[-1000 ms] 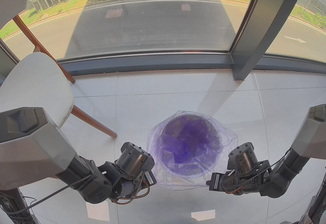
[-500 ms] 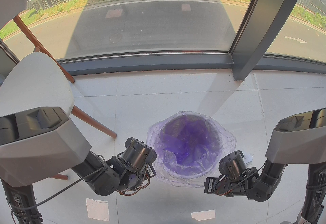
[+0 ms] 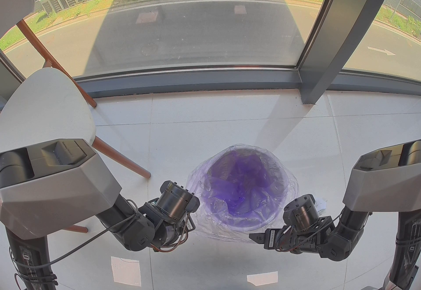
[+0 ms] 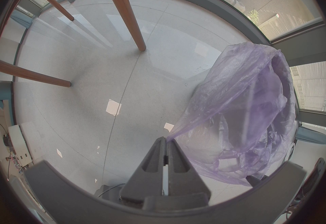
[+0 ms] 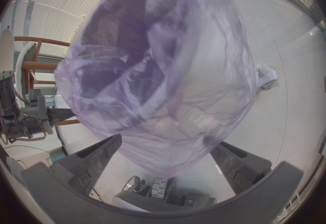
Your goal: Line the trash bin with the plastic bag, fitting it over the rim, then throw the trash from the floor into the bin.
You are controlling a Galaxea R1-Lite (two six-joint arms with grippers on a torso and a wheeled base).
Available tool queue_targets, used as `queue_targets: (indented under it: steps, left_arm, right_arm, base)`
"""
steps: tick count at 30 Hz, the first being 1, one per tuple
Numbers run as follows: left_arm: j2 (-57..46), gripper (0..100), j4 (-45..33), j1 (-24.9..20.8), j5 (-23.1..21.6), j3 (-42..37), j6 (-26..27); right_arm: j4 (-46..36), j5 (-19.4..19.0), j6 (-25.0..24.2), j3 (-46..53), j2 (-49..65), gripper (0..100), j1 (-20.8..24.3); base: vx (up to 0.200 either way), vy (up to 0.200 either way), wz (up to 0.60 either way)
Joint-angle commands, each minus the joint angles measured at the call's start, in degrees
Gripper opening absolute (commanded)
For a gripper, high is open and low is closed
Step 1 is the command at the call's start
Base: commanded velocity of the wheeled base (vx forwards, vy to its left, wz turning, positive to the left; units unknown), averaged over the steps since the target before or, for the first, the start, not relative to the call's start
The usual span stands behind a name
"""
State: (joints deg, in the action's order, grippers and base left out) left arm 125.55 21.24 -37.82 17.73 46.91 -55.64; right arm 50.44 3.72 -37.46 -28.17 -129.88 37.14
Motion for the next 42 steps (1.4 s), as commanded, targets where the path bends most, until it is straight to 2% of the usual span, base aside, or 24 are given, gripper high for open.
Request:
queue_targets:
  steps: [1, 4, 5, 12, 19, 25, 31, 33, 34, 35, 38, 42]
  left_arm:
    - [0.22, 0, 0.21, 0.02, 0.12, 0.02, -0.08]
    - [0.13, 0, 0.65, -0.15, 0.03, 0.02, -0.35]
    - [0.13, 100, 0.65, -0.24, 0.03, -0.06, -0.35]
    - [-0.22, 100, 0.65, -0.33, -0.23, -0.59, -1.05]
    - [-7.95, 100, 0.12, -0.33, -0.59, -5.43, -0.88]
    - [-12.96, 100, 0.39, -0.07, -1.11, -12.19, -1.14]
    - [-16.57, 100, 0.56, -0.07, -1.73, -15.18, -1.67]
    - [-18.68, 100, 0.65, -0.15, -1.11, -15.01, -3.51]
    - [-18.68, 100, 0.65, -0.15, -1.11, -15.01, -3.51]
    - [-22.02, 100, 0.65, -0.15, -0.76, -14.65, -4.04]
    - [-28.87, 100, 0.82, -0.24, -0.41, -13.95, -4.13]
    - [-35.81, 100, 0.74, 0.2, -0.94, -14.21, -6.15]
  right_arm:
    - [0.88, -0.2, -0.51, 1.81, 7.18, 100, 0.56]
    - [0.97, -0.29, -0.77, 3.83, 10.52, 100, -0.49]
    - [0.97, -0.29, -0.86, 4.35, 11.58, 100, -0.85]
    - [0.97, -0.38, -2.97, 9.36, 19.75, 100, -4.36]
    - [0.88, -1.52, -4.37, 11.21, 25.99, 100, -11.57]
    - [0.88, -1.78, -4.29, 13.93, 26.52, 100, -14.47]
    - [0.97, -3.19, -3.06, 10.15, 22.21, 100, -20.09]
    - [0.88, -4.16, -0.95, 8.05, 19.22, 100, -24.22]
    - [0.88, -4.16, -0.95, 8.05, 19.22, 100, -24.22]
    - [0.97, -5.04, 4.33, 7.61, 16.24, 100, -28.0]
    - [1.06, -7.59, 13.12, 7.17, 13.25, 100, -33.1]
    - [2.03, -8.38, 17.51, 4.27, 10.7, 100, -36.27]
  base:
    - [0.0, 0.0, 0.0]
    - [0.0, 0.0, 0.0]
    - [0.0, 0.0, 0.0]
    - [0.0, 0.0, 0.0]
    - [0.0, 0.0, 0.0]
    - [0.0, 0.0, 0.0]
    - [0.0, 0.0, 0.0]
    - [0.0, 0.0, 0.0]
    - [0.0, 0.0, 0.0]
    - [0.0, 0.0, 0.0]
    - [0.0, 0.0, 0.0]
    - [-0.1, 0.0, 0.0]
